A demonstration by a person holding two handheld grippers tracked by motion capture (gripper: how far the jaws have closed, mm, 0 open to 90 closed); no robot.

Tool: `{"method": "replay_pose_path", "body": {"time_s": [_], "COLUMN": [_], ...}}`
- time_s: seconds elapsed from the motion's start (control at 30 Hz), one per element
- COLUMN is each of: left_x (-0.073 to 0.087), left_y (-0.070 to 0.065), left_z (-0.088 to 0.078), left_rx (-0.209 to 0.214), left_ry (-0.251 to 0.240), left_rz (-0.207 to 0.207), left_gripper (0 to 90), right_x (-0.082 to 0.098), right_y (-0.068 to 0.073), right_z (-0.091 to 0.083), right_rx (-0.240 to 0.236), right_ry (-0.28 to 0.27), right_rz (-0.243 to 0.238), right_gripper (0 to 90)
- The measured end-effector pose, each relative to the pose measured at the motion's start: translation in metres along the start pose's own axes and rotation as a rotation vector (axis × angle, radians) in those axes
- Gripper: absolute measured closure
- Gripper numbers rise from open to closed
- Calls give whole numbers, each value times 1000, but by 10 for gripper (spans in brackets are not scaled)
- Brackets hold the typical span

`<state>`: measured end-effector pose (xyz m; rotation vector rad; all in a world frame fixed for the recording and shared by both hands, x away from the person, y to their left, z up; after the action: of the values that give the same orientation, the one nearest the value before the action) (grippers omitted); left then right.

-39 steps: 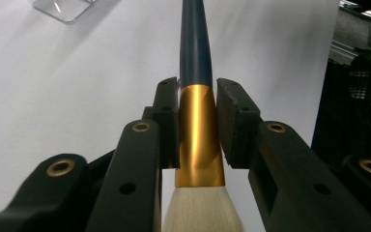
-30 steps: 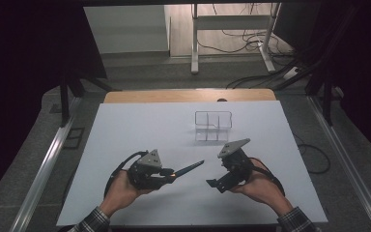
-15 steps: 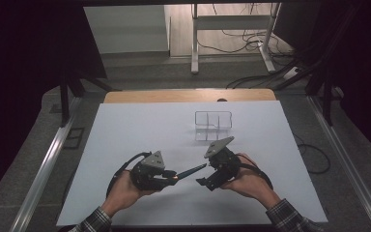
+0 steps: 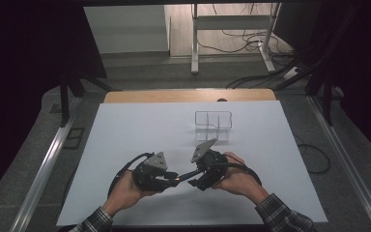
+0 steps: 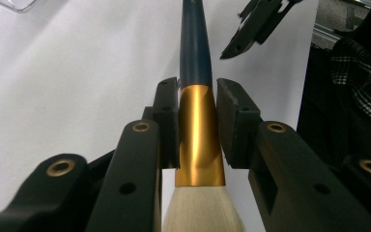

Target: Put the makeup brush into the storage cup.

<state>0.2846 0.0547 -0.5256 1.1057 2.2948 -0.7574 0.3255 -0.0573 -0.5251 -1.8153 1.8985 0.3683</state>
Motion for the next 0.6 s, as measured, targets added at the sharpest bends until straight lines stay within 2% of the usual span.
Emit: {"method": "replay_pose_path", "body": {"time_s": [0.07,0.23,0.33,0.4,0.43,0.47,0.5,0.53,0.6], "left_x": [0,2,3,4,3,1,-2,-5,-11], "left_y": [0,-1,-1,-2,-2,0,3,4,4], "left_z": [0,3,4,4,3,1,-2,-5,-11], "left_rx": [3,9,16,29,31,-4,-33,-44,-57], "left_ry": [5,21,40,48,44,26,7,-2,-57], "left_rz": [-1,2,-7,-4,4,16,36,50,30], "left_gripper": [722,722,722,720,716,703,662,662,512], "right_x": [-2,-5,-4,-2,1,4,3,3,4], "right_y": [1,6,9,13,16,20,28,28,29], "right_z": [3,7,10,12,14,14,16,16,16], "right_rx": [5,-11,-33,-52,-63,-75,-125,-125,-124], "right_ry": [5,8,8,23,48,62,37,37,43], "right_rz": [-34,-71,-89,-127,-151,-175,-180,-180,-163], "right_gripper": [292,403,528,614,654,705,763,763,765]}}
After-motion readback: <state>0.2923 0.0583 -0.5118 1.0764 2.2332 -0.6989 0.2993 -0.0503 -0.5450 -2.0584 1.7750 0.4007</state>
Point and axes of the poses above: each handheld gripper's, and its own axes: z roughly forward along the jaws, x roughly out of its underside, y roughly to its left, the point moved 9 cm from there along z, roughly forward along the jaws, and after that the axes turned 11 degrees about -z, right-handed, at the moved point
